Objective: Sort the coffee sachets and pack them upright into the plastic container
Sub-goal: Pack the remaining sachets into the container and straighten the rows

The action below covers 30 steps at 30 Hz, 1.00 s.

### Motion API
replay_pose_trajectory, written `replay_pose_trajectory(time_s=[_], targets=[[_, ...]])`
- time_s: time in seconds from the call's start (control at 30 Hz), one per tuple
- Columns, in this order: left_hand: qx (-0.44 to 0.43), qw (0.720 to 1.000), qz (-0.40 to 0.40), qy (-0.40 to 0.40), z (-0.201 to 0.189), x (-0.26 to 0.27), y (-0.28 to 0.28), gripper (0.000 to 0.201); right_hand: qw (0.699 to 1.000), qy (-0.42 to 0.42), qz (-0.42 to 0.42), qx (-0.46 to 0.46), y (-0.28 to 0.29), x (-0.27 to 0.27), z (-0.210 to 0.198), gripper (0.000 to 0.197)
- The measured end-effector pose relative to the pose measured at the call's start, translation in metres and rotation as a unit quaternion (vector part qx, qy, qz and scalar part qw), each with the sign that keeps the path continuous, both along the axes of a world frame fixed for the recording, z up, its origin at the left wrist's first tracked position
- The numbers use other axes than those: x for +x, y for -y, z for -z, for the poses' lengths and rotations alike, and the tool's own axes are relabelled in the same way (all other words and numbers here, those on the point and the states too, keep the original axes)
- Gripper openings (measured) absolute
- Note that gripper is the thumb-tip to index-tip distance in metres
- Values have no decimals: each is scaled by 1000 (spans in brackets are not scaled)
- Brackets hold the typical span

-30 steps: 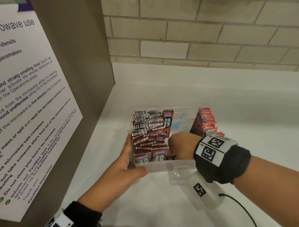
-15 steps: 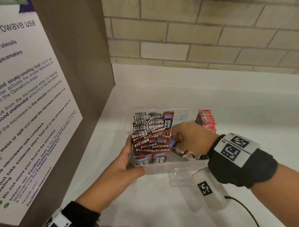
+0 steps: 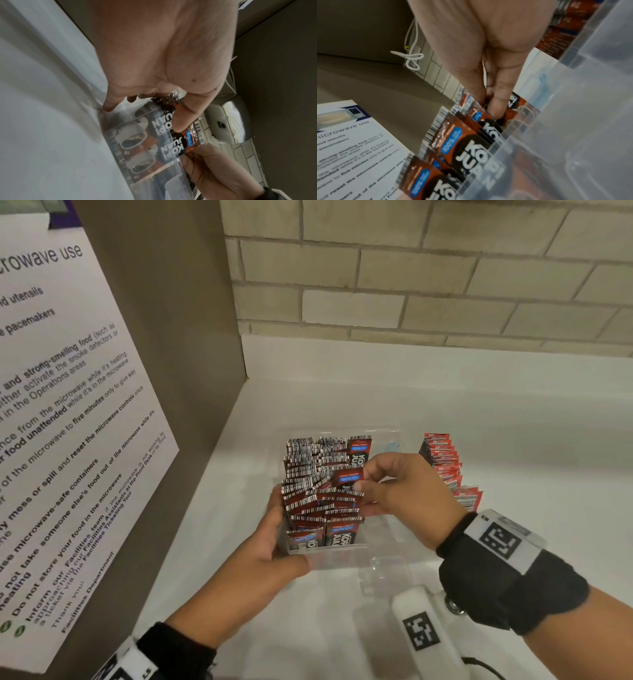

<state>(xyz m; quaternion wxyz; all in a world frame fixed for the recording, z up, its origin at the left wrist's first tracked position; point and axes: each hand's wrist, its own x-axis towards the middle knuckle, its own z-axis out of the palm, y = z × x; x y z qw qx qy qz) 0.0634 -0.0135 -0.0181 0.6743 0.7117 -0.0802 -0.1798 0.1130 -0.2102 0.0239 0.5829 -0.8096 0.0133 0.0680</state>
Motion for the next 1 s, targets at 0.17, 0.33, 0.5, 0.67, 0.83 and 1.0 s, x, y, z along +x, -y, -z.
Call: replay_pose_trajectory(time_s=[0.17, 0.33, 0.5, 0.67, 0.83, 1.0], targets=[[16, 1000, -6, 1, 0, 0, 1, 83, 998, 55, -4, -38, 6, 2, -1, 3], [21, 1000, -5, 3, -2, -1, 4, 83, 986, 75, -35, -145, 12, 3, 10, 15], [21, 1000, -11, -2, -2, -2, 3, 84, 993, 67, -31, -95, 10, 2, 7, 3], [17, 1000, -16, -2, -2, -2, 4, 84, 989, 66, -57, -124, -1, -3, 12, 16], [0, 999, -36, -27, 5, 0, 1, 100, 995, 11, -58, -81, -1, -5, 9, 28], [-139, 984, -98, -58, 1, 6, 3, 103, 995, -87, 32, 46, 3, -2, 11, 17]])
